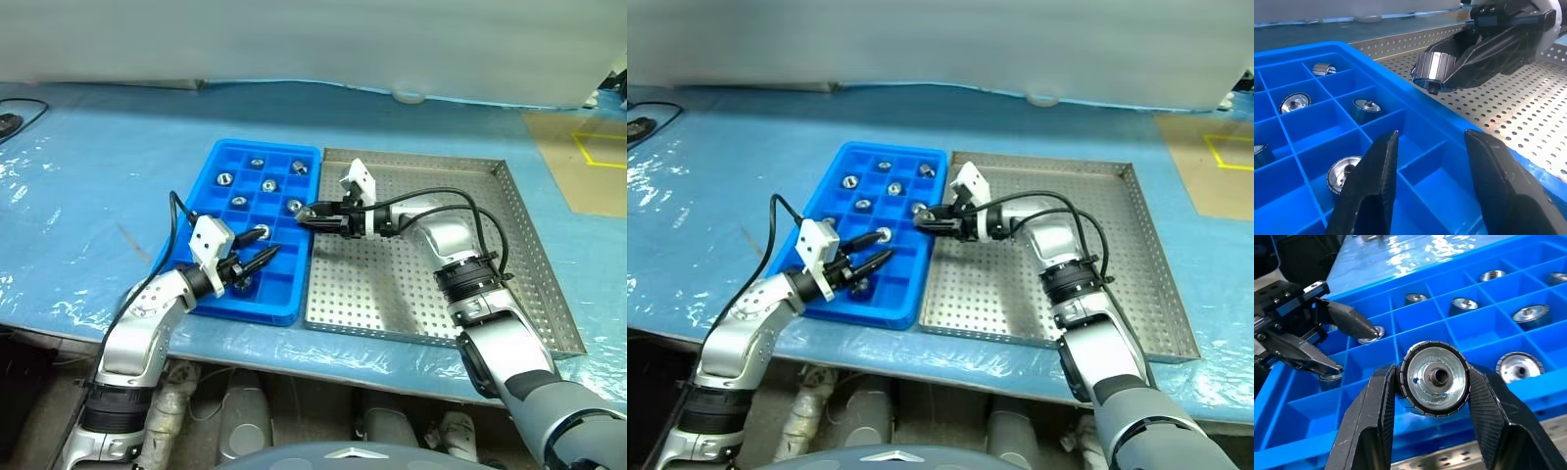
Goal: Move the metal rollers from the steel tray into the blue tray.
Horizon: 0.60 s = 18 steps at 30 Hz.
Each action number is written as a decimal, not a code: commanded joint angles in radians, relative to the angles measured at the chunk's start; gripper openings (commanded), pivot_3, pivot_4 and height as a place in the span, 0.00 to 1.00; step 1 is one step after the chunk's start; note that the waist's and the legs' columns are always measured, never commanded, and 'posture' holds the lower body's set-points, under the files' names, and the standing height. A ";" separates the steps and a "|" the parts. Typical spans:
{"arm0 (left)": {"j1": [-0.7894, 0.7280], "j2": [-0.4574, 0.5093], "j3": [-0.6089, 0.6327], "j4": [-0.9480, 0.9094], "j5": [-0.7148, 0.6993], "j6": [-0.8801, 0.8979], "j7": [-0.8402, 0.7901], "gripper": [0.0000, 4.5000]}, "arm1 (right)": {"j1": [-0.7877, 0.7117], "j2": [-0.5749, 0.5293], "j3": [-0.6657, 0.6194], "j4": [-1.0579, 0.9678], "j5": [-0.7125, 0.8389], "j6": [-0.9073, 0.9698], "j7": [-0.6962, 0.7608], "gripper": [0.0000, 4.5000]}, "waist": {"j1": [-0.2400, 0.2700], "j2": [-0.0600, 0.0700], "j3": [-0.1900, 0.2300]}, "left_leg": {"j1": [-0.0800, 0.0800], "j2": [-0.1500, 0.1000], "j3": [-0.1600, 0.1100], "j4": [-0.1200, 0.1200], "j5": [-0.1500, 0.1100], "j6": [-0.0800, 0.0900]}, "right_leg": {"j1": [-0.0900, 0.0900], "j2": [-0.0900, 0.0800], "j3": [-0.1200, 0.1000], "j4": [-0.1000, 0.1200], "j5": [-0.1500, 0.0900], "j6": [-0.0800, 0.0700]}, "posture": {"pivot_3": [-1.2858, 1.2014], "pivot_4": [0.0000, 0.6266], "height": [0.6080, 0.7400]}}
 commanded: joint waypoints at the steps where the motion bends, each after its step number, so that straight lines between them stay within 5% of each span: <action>1: -0.001 0.037 0.040 -0.030 -0.026 0.002 -0.001 0.50 | 0.020 -0.006 0.053 -0.062 -0.010 -0.023 0.085 0.39 | 0.010 0.000 0.000 | 0.000 0.000 0.000 0.000 0.000 0.000 | 0.000 0.000 0.000 0.000 0.000 0.000 | 0.64 0.24 1.00; 13: -0.138 0.123 0.059 0.131 -0.029 -0.040 -0.072 0.50 | 0.073 0.064 0.098 -0.129 -0.054 0.000 0.020 0.39 | 0.011 0.000 0.000 | 0.001 0.000 -0.001 0.000 0.001 -0.002 | 0.000 0.000 0.000 0.002 0.000 0.000 | 0.61 0.24 1.00; 18: -0.139 0.128 0.037 0.148 -0.018 -0.057 -0.089 0.50 | 0.096 0.058 0.122 -0.109 -0.092 -0.011 0.002 0.77 | 0.009 -0.001 0.000 | 0.001 0.000 -0.001 -0.001 0.002 -0.003 | 0.000 0.001 0.000 0.001 0.000 0.000 | 0.61 0.24 1.00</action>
